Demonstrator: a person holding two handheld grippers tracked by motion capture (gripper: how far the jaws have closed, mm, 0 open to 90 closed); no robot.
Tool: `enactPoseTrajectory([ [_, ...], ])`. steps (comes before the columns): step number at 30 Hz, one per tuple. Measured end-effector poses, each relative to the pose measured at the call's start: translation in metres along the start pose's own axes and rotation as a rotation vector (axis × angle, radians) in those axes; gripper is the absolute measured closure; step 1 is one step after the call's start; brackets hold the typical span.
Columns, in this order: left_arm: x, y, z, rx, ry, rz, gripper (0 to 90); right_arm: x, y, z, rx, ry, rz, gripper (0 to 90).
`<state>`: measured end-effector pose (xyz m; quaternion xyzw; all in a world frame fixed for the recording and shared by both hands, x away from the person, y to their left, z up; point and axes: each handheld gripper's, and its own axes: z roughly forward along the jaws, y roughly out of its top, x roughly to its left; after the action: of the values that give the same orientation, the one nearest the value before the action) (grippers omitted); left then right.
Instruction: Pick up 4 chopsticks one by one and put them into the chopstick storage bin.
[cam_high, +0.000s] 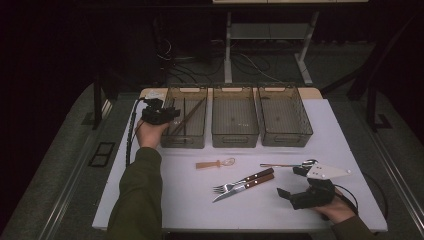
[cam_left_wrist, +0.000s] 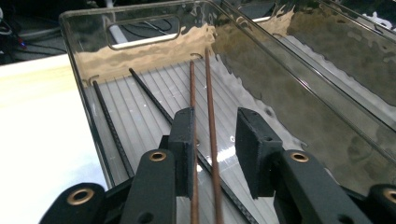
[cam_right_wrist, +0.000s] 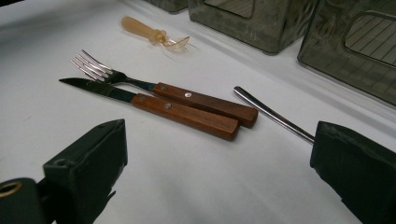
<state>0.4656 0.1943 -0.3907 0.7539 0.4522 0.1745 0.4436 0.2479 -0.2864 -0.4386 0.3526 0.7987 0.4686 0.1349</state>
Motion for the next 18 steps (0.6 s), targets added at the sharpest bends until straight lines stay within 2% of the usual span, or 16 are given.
enactPoseTrajectory([
  [6,-0.001,0.001,-0.002,-0.006,-0.013,0.001,57.7,0.000,0.000,0.000,-0.001,0.000,0.000,4.1],
  [9,-0.001,0.002,-0.004,-0.015,-0.052,-0.009,53.1,0.000,0.000,0.000,-0.001,-0.001,-0.002,4.1],
  [11,-0.002,0.002,-0.005,-0.013,-0.070,0.004,52.3,0.000,0.000,0.000,-0.001,-0.002,-0.006,4.1],
  [14,-0.006,0.004,-0.008,-0.001,-0.084,0.048,48.0,0.000,0.000,0.000,0.000,-0.002,-0.006,4.1],
  [18,-0.009,0.006,-0.013,-0.011,-0.113,0.057,43.9,0.000,0.000,0.000,0.002,-0.003,-0.006,4.1],
])
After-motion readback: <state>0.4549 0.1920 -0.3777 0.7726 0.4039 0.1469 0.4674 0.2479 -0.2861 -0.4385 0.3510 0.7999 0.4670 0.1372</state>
